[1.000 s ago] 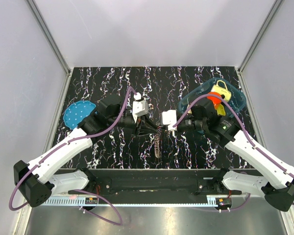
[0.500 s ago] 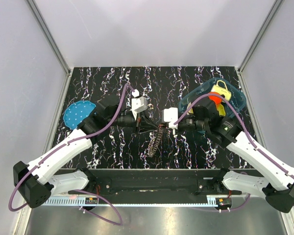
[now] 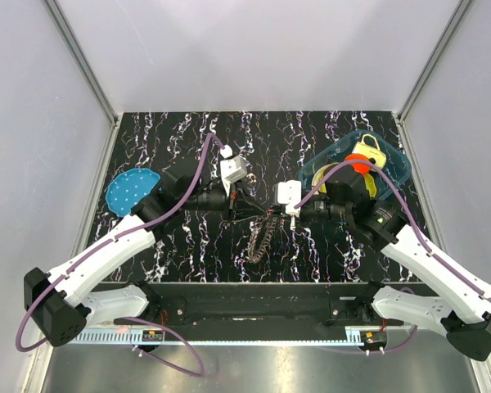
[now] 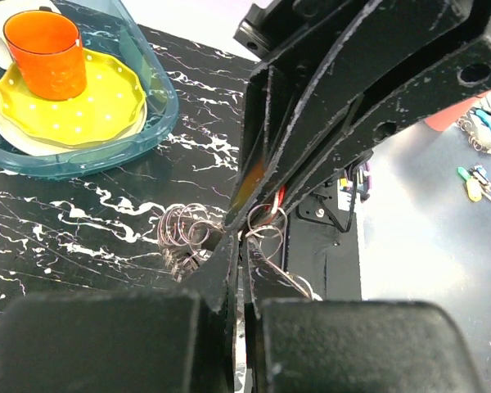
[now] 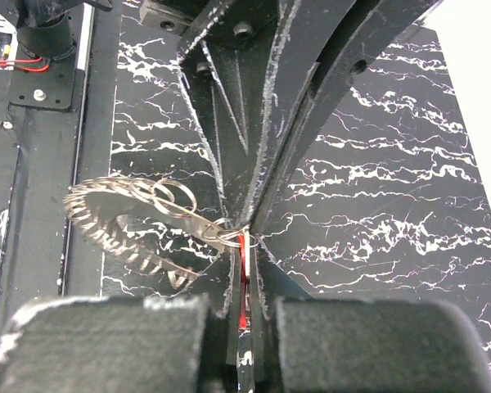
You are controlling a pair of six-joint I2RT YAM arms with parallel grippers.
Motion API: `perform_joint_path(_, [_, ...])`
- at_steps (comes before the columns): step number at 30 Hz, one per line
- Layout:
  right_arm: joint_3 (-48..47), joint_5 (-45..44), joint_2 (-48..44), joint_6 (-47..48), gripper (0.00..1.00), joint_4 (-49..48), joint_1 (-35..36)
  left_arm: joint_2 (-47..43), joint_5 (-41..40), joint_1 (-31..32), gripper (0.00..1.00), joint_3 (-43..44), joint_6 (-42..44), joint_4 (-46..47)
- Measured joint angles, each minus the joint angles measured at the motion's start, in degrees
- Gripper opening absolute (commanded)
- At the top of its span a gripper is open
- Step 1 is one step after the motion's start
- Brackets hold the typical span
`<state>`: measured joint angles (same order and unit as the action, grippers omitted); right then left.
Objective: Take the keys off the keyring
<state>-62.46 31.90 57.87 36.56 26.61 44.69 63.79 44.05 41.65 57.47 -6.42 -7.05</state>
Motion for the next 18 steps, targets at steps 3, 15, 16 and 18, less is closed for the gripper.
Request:
perform_joint_path(3, [0.11, -0.02, -0.52, -0.48, 0.0, -0.22, -0.02, 0.04, -0.87, -0.17, 0.0, -0.02, -0.76, 0.68])
perform_joint_path(15, [1.66, 0.09, -0.92, -1.73, 0.0, -0.94, -0.02, 0.02, -4.42, -0.57, 0.0, -0.66, -2.95, 2.01])
perform_joint_path(16, [1.86, 0.09, -0.92, -1.79, 0.0, -1.27, -0.02, 0.02, -4.5, -0.57, 0.0, -0.66, -3.02, 2.03])
perform_joint_path(18, [2.32, 0.11, -0.92, -1.95, 0.0, -1.99, -0.02, 0.02, -4.81, -0.7, 0.0, -0.68, -3.37, 2.03])
